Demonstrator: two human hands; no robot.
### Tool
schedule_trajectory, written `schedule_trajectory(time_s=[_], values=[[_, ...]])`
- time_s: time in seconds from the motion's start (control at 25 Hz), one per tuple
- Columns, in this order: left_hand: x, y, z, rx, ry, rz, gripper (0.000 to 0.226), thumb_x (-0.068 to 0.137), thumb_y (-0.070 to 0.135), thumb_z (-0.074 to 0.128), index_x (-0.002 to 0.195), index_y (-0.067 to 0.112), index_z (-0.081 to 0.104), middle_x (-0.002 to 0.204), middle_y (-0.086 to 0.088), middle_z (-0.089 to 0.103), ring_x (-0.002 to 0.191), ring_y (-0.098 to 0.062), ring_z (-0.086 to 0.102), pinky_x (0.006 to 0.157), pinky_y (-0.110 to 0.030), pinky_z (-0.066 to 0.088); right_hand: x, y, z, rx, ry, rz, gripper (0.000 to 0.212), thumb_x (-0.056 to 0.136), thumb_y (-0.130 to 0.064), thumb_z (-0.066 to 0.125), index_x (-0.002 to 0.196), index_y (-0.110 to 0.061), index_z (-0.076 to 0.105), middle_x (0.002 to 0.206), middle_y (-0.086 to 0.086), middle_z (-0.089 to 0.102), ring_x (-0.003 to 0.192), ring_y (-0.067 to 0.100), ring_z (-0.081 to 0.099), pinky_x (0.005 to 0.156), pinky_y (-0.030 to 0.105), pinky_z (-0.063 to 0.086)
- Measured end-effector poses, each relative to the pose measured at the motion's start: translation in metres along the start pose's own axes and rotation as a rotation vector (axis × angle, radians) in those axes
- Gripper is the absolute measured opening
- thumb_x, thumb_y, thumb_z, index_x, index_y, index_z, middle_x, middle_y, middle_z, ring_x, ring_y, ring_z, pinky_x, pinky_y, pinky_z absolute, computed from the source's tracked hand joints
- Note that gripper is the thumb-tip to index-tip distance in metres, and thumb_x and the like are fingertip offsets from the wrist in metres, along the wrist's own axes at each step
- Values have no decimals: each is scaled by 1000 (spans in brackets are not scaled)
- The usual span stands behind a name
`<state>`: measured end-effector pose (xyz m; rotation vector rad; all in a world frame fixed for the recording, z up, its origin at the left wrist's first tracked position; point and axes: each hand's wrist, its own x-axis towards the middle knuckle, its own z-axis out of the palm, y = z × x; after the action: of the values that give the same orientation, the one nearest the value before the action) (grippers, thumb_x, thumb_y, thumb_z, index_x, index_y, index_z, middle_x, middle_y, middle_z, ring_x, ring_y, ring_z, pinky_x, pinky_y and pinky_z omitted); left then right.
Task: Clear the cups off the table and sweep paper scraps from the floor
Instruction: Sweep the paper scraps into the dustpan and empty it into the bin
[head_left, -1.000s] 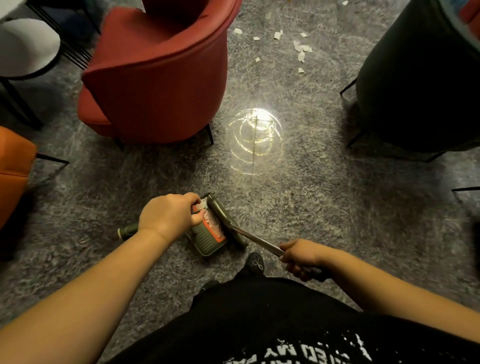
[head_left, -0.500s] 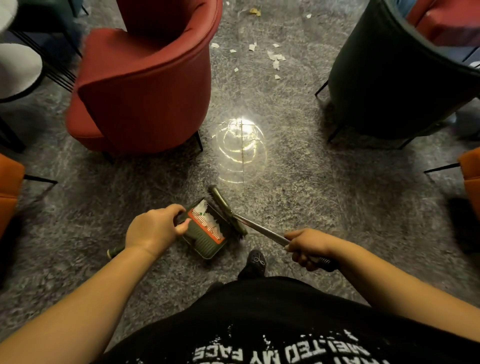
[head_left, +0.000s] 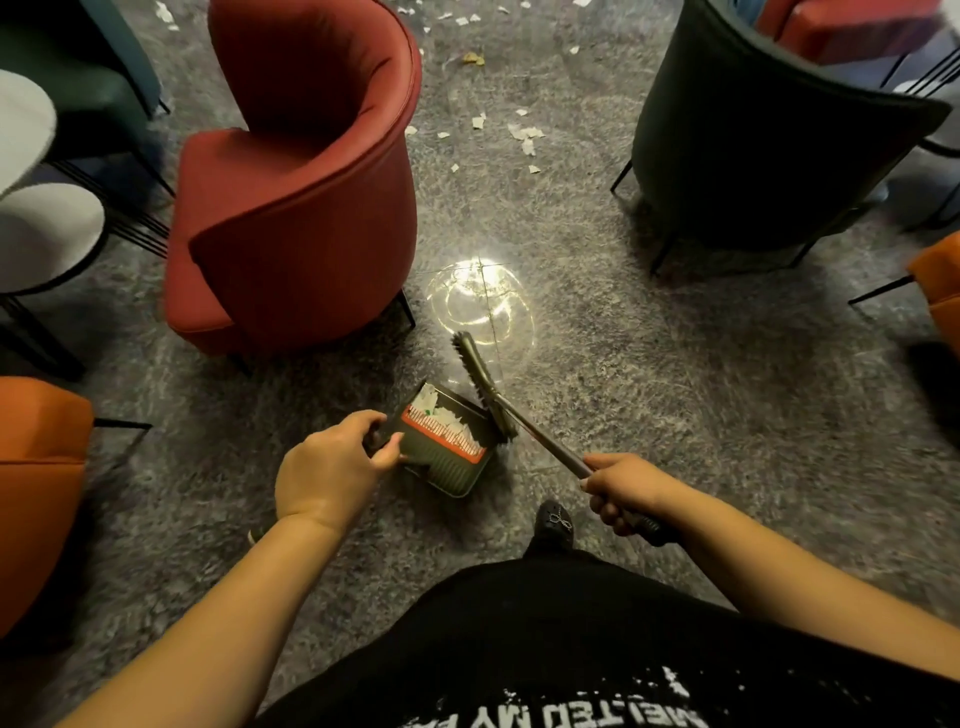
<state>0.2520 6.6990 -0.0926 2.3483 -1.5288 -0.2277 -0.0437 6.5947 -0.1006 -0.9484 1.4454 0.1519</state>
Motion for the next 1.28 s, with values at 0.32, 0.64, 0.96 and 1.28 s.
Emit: schedule_trajectory(time_s=[0.32,0.64,0.96,1.28], values=[[81,42,2,-61,62,13,34,82,47,67,109,25,70,76,-7,72,70,-34,66,61,-36,49,16,-40,-45,64,59,-57,37,92,0,44,128,-9,47,60,8,42,41,13,37,40,20,30],[193,120,40,-74,113,13,32,80,46,71,105,26,71,72,-5,71,66,-34,66,58,-33,47,67,-112,-148,103,72,-78,35,94,-1,41,128,-7,48,58,6,40,39,11,36,40,19,28],[326,191,62,-40,102,9,33,80,48,69,105,27,71,76,-7,72,69,-36,67,59,-36,50,130,-215,-249,84,56,-86,30,96,-2,41,123,-12,50,57,7,41,37,12,37,38,19,30],[491,203,75,-68,137,39,31,77,42,75,101,23,72,71,-9,71,64,-38,65,57,-37,49,212,-342,-294,32,78,-95,20,93,-2,41,107,-14,49,57,7,41,39,14,38,40,20,31]])
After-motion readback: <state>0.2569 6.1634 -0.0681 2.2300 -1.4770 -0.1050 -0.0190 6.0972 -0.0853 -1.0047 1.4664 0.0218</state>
